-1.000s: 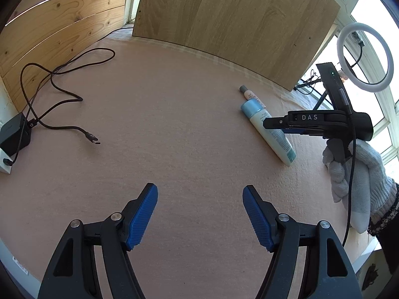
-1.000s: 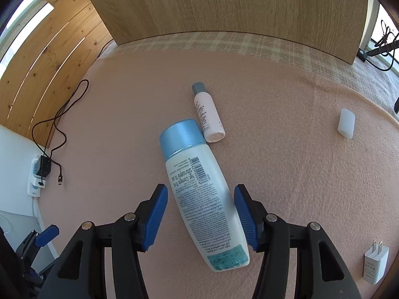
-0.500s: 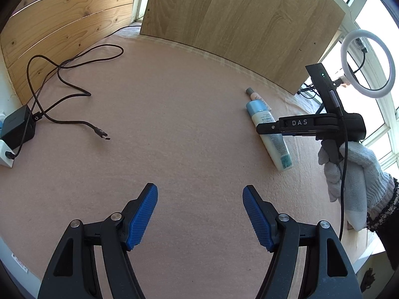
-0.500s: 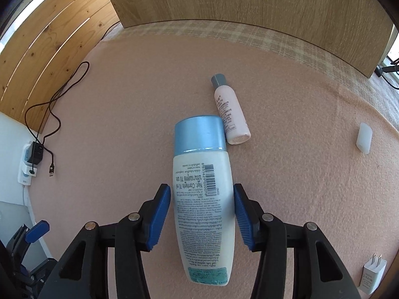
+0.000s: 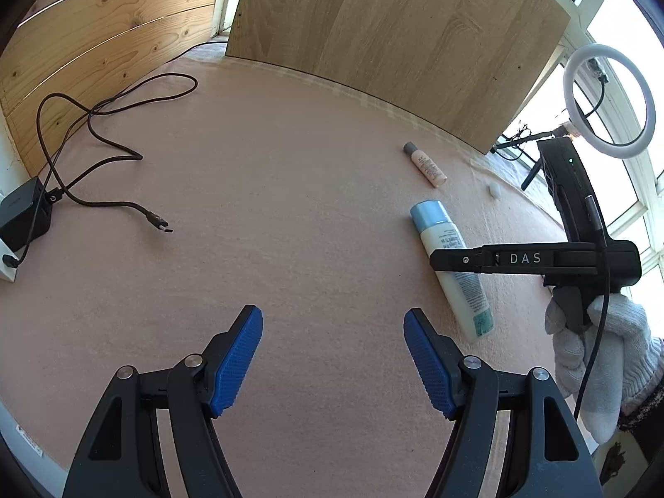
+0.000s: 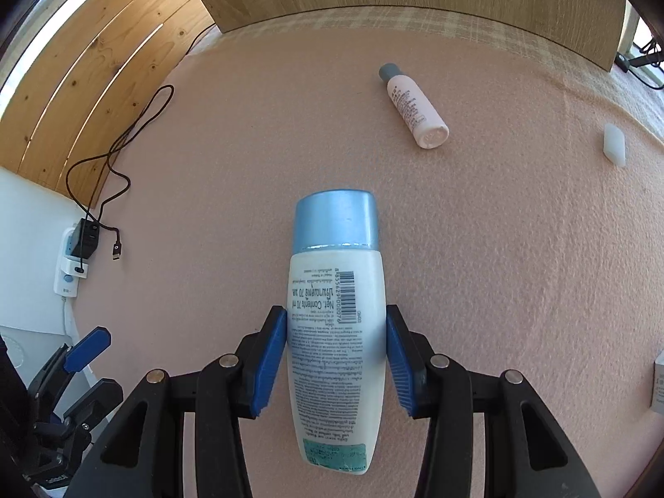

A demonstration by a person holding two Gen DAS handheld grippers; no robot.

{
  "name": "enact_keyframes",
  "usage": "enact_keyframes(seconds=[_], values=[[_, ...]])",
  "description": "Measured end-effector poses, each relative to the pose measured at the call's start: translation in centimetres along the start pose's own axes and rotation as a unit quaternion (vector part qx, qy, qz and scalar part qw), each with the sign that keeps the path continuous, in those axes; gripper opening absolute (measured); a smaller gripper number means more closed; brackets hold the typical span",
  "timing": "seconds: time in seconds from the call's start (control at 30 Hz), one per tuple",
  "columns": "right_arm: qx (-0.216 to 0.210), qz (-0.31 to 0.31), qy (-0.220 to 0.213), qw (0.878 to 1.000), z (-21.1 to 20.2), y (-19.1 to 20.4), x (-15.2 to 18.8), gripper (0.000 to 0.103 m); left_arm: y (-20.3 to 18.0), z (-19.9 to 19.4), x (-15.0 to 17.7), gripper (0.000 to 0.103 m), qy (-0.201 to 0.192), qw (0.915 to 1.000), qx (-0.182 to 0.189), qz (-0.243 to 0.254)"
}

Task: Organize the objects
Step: 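Carry the lotion bottle with the right gripper over the box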

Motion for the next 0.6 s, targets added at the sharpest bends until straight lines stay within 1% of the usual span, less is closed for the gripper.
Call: enact_keyframes(seconds=[0.13, 0.3, 0.6], values=[[-0.010, 0.027, 0.005, 1.000, -1.1, -0.3, 2.1, 0.043, -2.0, 0.9, 0.6, 0.074, 0.011, 0.9997, 0.017, 0.017], [-0.019, 0.039, 0.014, 0.999, -2.2, -0.5, 4.1, 0.043, -4.7, 2.2, 2.2, 0.074, 0.036, 0.9978, 0.039, 0.040], [-0.037, 0.055, 0.022, 0.998, -3.4, -1.1, 6.3, 0.043, -8.1, 3.5, 4.9, 0.074, 0.076, 0.9921, 0.087, 0.048]])
Point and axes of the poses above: each gripper's, at about its wrist camera, not at the fingertips, and z roughly the way its jaws point, y to its left, x to its underside, the point moved 3 cm from there along z, roughly the way its jaws point, and after that the axes turned 15 degrees about -y, right-handed, at the moved point
